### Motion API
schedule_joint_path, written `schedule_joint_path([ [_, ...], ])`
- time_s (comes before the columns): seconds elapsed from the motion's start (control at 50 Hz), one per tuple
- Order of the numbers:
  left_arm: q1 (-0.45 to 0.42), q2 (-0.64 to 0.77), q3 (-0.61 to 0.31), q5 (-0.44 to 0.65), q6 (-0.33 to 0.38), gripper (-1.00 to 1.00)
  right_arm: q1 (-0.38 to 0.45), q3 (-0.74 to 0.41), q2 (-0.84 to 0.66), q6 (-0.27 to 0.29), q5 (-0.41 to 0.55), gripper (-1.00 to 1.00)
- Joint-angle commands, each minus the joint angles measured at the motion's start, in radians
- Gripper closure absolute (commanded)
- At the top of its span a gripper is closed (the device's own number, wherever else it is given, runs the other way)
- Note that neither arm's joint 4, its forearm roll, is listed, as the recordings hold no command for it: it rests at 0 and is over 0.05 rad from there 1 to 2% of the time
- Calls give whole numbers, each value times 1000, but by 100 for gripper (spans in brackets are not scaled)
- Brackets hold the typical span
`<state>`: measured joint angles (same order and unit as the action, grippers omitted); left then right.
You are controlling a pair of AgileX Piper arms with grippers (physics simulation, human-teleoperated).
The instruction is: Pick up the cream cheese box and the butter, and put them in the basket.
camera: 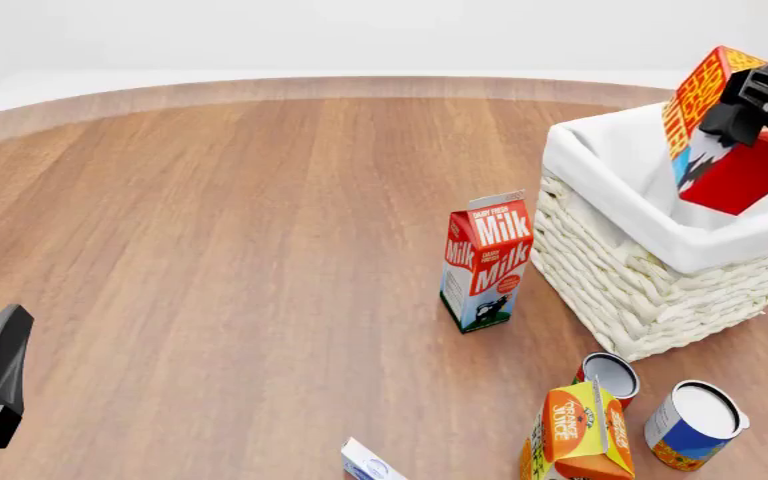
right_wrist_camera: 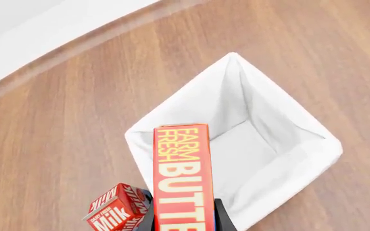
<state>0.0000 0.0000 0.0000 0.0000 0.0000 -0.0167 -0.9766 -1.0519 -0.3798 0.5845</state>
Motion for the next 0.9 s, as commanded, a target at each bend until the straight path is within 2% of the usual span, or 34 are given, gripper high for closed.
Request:
schedule_joint_path([
  [0.02,0,0,0,0,0,-100,7,-15,-4,-18,-18,100],
  [0.54,0,0,0,0,0,-100,8,-2,-23,-17,-47,100],
  [0.56,0,0,0,0,0,-100,-8,2,-22,-5,-44,-100],
  [0.9,0,0,0,0,0,-100,-1,-1,-22,4,-44,-100],
])
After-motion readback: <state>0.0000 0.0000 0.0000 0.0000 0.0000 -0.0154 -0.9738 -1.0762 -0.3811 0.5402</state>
